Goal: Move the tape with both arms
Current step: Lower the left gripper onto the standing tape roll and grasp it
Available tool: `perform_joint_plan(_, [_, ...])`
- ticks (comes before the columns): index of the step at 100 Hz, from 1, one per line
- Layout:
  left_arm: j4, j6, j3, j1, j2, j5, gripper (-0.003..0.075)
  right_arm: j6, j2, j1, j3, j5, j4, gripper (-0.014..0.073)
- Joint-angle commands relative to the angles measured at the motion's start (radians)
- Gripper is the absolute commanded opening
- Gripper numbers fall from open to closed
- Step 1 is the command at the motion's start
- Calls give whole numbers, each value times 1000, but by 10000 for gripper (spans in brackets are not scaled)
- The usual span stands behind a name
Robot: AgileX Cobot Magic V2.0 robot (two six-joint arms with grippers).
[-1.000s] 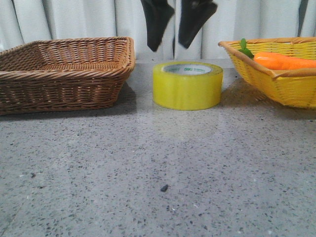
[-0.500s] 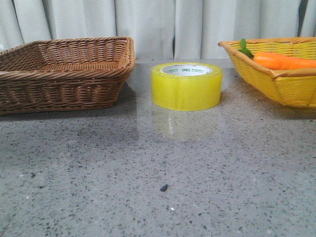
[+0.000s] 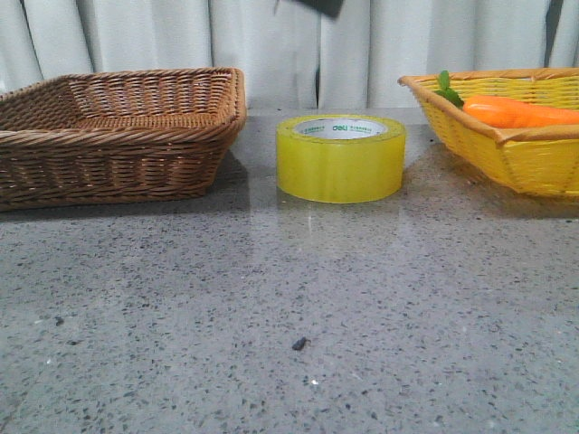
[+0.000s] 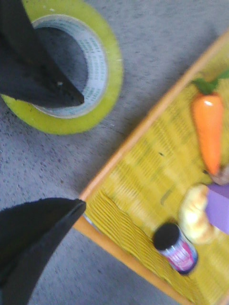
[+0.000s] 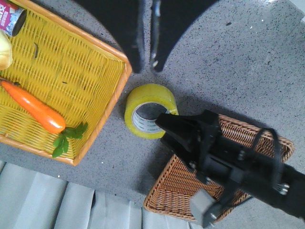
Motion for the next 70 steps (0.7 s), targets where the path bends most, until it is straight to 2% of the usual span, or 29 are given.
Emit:
perform_joint_plan(1, [-19,-17,-39,-7,-1,-22,391,7,-7,-4,-18,-56,-16,-68])
perform_joint_plan(23, [-18,-13,-39,-17,66,-63,451,7,-7,-4,-18,-76,-16,-68])
perform_joint_plan(59, [-15,-6,-39,-27,151,-108,449,7,-7,-4,-14,-84,-16,-68])
perform_joint_plan(70, [-16,-6,-39,-30,166,-106,411,7,-7,-4,-14,-84,-16,-68])
